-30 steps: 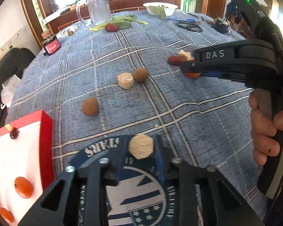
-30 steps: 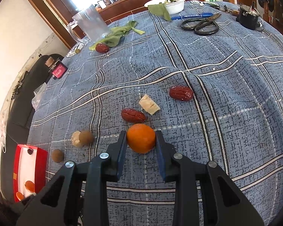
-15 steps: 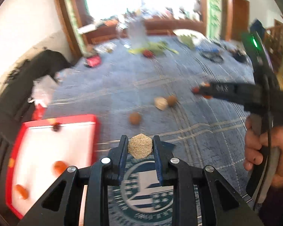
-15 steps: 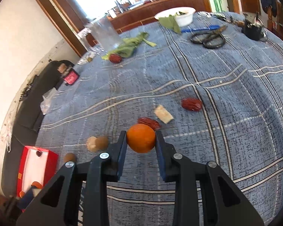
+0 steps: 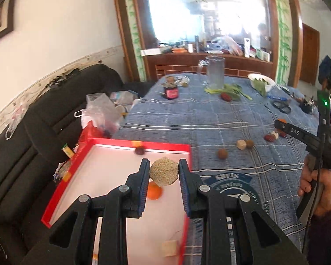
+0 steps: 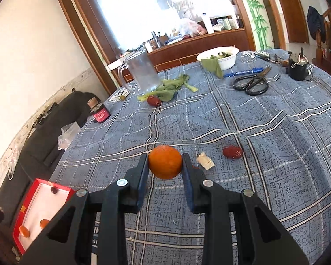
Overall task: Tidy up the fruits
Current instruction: 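Carry the biscuit with the left tool and the orange with the right tool toward the tray, then open the right tool over the tray to drop the orange while the left tool drops the biscuit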
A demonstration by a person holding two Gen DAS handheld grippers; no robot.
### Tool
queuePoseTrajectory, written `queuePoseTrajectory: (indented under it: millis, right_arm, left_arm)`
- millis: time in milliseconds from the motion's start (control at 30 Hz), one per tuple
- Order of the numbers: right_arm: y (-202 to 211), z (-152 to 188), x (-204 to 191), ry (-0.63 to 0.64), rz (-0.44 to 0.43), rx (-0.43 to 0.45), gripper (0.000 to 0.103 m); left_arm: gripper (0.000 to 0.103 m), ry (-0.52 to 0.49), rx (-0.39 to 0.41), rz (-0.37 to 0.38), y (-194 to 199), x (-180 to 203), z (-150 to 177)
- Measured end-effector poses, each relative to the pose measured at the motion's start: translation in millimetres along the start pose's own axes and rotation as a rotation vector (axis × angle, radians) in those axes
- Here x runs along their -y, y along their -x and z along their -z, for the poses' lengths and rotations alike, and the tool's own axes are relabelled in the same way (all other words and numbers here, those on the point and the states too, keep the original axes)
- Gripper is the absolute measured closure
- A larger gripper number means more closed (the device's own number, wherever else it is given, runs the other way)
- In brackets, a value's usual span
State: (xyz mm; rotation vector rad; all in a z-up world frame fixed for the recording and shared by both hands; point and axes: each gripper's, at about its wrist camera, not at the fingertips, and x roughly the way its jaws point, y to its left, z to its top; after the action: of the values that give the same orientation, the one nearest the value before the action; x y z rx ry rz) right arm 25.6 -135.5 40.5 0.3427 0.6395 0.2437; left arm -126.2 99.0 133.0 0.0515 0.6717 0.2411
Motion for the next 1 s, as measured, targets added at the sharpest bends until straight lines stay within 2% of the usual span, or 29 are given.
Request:
queuePoseTrajectory:
  millis: [100, 233, 467, 567, 667, 1000]
  right_arm:
    - [-0.7, 2.6, -8.6, 0.043, 0.028, 0.023, 0.071]
    - [4.5, 10.3, -29.1, 0.068, 0.003, -0.017, 0.071]
    - [47.9, 35.0, -125.8, 0.236, -0.212, -0.049, 0.071]
    - [62.0, 53.7, -167.8, 0.297, -0.315, -0.084, 0.071]
    - [64.8, 77.2, -197.6, 0.340, -0.371, -0.141, 0.071]
    - [42.9, 130.7, -235.8, 0.442, -0.347, -0.244, 0.071]
  left_arm:
    - [0.078, 0.028, 0.011, -0.019, 6.8, -17.7, 4.1]
    - [0.078, 0.053, 0.015, -0.040, 7.3, -35.6, 10.4]
    - [0.078, 0.104, -0.003, -0.068, -3.3, -61.5, 23.0]
    - [0.077, 0.111, -0.010, -0.087, -7.0, -71.0, 29.7]
    - [0.077, 0.127, -0.019, -0.092, -10.8, -83.1, 36.6]
    - [0.077, 0.156, -0.045, -0.124, -26.5, -115.0, 55.3]
